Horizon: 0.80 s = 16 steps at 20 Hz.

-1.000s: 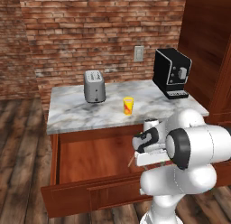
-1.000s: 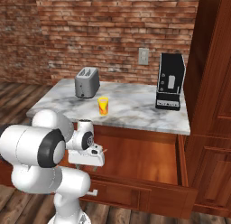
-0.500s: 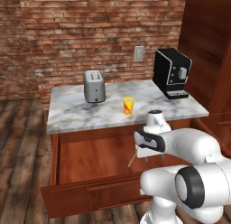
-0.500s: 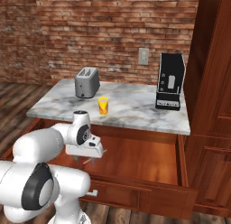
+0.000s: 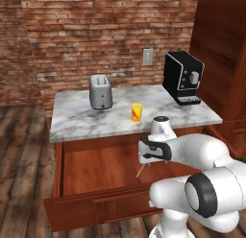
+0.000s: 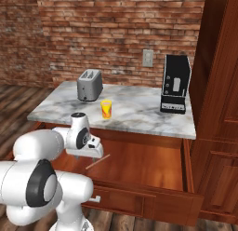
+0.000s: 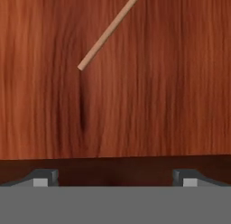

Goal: Pick up the straw from the left drawer and put it inside the smoothie cup.

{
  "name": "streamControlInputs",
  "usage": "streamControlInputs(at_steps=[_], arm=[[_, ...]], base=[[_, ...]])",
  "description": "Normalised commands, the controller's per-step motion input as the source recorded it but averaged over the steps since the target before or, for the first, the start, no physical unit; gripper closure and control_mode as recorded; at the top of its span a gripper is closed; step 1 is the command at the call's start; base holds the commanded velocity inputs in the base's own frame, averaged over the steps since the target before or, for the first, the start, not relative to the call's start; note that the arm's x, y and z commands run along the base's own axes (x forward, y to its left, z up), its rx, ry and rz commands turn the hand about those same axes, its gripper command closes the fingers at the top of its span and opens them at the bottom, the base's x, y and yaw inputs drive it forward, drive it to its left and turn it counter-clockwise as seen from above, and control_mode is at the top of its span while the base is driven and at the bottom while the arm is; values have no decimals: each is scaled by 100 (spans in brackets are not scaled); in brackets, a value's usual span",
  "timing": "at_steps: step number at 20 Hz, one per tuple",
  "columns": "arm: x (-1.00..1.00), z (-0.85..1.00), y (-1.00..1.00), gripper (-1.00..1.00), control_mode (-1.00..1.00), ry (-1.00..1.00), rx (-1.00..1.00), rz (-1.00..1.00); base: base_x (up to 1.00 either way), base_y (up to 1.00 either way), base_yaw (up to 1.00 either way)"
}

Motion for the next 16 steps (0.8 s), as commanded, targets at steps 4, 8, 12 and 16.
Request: streamControlInputs(at_steps=[4,8,12,16], arm=[[37,-5,8,-100,-100,-3,0,-10],[24,-16,0,-100,-100,-2,0,-11],[29,-17,0,-100,-100,0,0,-11],[32,-23,0,-100,-100,0,0,-11]], base=[[0,0,0],[0,0,0],[0,0,0],[0,0,0]])
